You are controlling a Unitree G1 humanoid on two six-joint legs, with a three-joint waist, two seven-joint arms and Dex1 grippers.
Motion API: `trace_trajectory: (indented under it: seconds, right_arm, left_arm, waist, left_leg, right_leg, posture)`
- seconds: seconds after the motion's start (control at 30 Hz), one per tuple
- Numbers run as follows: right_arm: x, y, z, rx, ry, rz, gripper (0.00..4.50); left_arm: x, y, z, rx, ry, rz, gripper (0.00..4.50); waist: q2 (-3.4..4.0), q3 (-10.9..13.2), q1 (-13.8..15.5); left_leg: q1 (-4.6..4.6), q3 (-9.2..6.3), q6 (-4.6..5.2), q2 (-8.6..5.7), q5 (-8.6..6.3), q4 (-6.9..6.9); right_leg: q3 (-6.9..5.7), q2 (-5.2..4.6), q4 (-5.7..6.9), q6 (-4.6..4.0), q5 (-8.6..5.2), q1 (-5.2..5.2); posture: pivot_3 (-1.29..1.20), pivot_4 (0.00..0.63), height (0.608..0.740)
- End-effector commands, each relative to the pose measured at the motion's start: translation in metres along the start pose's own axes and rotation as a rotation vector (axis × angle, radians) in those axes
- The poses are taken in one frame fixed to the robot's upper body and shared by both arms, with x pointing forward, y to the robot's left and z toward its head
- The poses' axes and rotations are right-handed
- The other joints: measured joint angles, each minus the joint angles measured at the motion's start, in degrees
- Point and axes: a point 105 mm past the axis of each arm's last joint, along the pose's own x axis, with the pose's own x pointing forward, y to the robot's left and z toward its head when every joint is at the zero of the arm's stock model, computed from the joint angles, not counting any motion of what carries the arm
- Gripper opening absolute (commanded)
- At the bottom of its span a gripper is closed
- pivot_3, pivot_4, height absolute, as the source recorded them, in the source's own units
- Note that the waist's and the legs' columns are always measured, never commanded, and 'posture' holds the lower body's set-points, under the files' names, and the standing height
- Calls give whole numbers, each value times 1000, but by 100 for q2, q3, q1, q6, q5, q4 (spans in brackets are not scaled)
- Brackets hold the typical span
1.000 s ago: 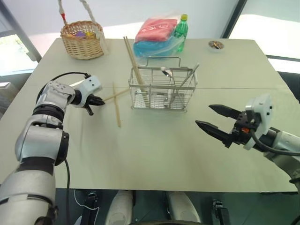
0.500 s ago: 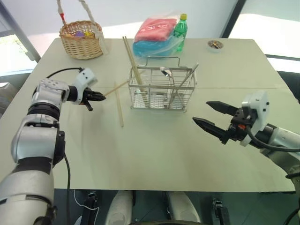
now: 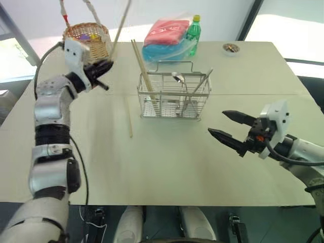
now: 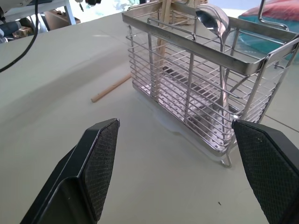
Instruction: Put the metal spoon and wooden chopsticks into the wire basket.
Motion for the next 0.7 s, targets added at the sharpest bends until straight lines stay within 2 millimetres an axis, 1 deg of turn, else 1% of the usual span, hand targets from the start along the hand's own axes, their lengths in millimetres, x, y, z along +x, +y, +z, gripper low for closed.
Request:
trace_trajectory:
  seconds: [0.03, 0.13, 0.2, 0.27, 0.33, 0.43, 0.5, 0.6, 0.7]
  right_arm:
    - [-1, 0, 8, -30, -37, 6, 3998]
    - [-1, 0, 8, -30, -37, 8, 3998]
    - [-2, 0, 7, -30, -37, 5, 3998]
    - [-3, 0, 7, -28, -38, 1, 3998]
    - [-4, 1, 7, -27, -39, -6, 3998]
    - [-6, 2, 7, -25, -44, -17, 3998]
    - [-7, 2, 7, -25, -49, -24, 3998]
    - [-9, 2, 11, -21, -71, -41, 3998]
    - [-11, 2, 14, -18, -85, -55, 3998]
  left_arm:
    - [0, 4, 42, 14, -147, 101, 17]
    - [3, 3, 56, -36, -212, 137, 17]
    - [10, -11, 67, -66, -252, 98, 17]
    - [17, -33, 70, -62, -262, 27, 17]
    - [23, -54, 62, -79, -244, -49, 17]
    - [28, -79, 48, -103, -211, -130, 17]
    - [30, -92, 40, -109, -191, -170, 17]
    - [32, -101, 30, -114, -170, -199, 17]
    - [32, -106, 24, -128, -162, -207, 17]
  waist:
    - [0, 0, -17]
    - [0, 0, -27]
    - [0, 0, -21]
    - [0, 0, -16]
    - [0, 0, 11]
    - [0, 0, 34]
    - [0, 0, 23]
    - [0, 0, -22]
    - [0, 0, -24]
  left_leg:
    - [1, 0, 0, 0, 0, 0]
    - [7, 3, 0, 0, 0, 1]
    - [7, 3, 0, 0, 0, 1]
    - [6, 4, 0, -2, 0, 2]
    - [6, 5, 0, -3, 0, 2]
    - [6, 5, 0, -6, 0, 2]
    - [9, 5, 0, -6, 0, 2]
    - [12, 5, 0, -9, 0, 2]
    - [12, 5, 0, -8, 0, 2]
  right_leg:
    - [0, 2, 0, 0, 1, 1]
    - [0, 4, 1, -2, 5, 4]
    - [0, 6, 0, -2, 6, 4]
    - [0, 4, 0, -2, 6, 5]
    - [0, 3, -4, -2, 6, 8]
    - [0, 2, -5, -1, 7, 11]
    - [0, 3, -5, -1, 7, 13]
    - [0, 9, -5, -1, 7, 14]
    - [0, 11, -5, -2, 8, 13]
  posture:
    - [0, 150, 740]
    - [0, 150, 740]
    - [0, 150, 740]
    - [0, 150, 740]
    - [0, 150, 740]
    - [0, 150, 740]
    - [0, 150, 740]
    - [0, 150, 740]
    - [0, 150, 740]
